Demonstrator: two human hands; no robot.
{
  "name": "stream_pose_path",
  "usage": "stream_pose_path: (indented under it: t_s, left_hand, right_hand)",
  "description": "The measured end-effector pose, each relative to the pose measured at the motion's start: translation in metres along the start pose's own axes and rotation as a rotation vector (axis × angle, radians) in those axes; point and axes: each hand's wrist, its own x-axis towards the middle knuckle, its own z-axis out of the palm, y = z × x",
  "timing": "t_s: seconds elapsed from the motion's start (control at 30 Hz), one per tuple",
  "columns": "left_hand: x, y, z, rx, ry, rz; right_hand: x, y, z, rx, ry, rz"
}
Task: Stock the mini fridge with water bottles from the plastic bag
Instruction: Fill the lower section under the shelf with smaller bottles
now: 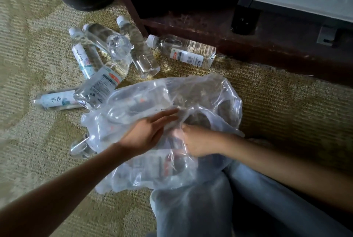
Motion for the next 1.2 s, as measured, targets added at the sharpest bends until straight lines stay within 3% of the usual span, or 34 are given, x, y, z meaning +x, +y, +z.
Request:
stream_pose_path:
  t_s: [0.07, 0.13, 0.23, 0.3, 0.47, 0.57, 0.77, 1.0, 1.1, 1.2]
  left_hand:
    - [0.003, -0.002, 0.002, 0.027, -0.007, 0.016]
    - [0.004, 0.001, 0.006, 0.083, -0.018, 0.036]
    - [0.006, -0.002, 0.008, 0.2, -0.048, 0.062]
    - [0.009, -0.004, 0.01, 0.252, -0.066, 0.102]
    - [0.016, 0.002, 0.01, 0.226, -0.081, 0.112]
    - [0.017, 0.004, 0.013, 0.205, -0.029, 0.091]
    - [0.019, 0.006, 0.012, 0.127, 0.025, 0.033]
    - [0.015, 0.004, 0.014, 0.086, 0.065, -0.028]
    - [0.019, 0.016, 0.02, 0.013, 0.131, -0.106]
    - [0.037, 0.042, 0.018, -0.193, 0.184, -0.38]
  right_hand:
    - [0.0, -0.004, 0.004, 0.108, -0.125, 0.047]
    - [0.003, -0.01, 0.009, -0.074, -0.161, 0.091]
    - [0.011, -0.024, 0.016, -0.51, -0.136, 0.058]
    - [0.008, -0.031, 0.019, -0.672, -0.113, 0.033]
    - [0.003, -0.025, 0.039, -0.888, 0.079, -0.097]
    - [-0.001, -0.021, 0.037, -0.907, 0.06, -0.18]
    - [-0.009, 0.02, 0.01, -0.613, 0.035, -0.231]
    - [-0.026, 0.074, -0.053, 0.185, -0.075, -0.043]
    - [-0.042, 0.11, -0.091, 0.372, 0.168, 0.144]
    - [-0.041, 0.122, -0.11, 0.505, 0.434, 0.242]
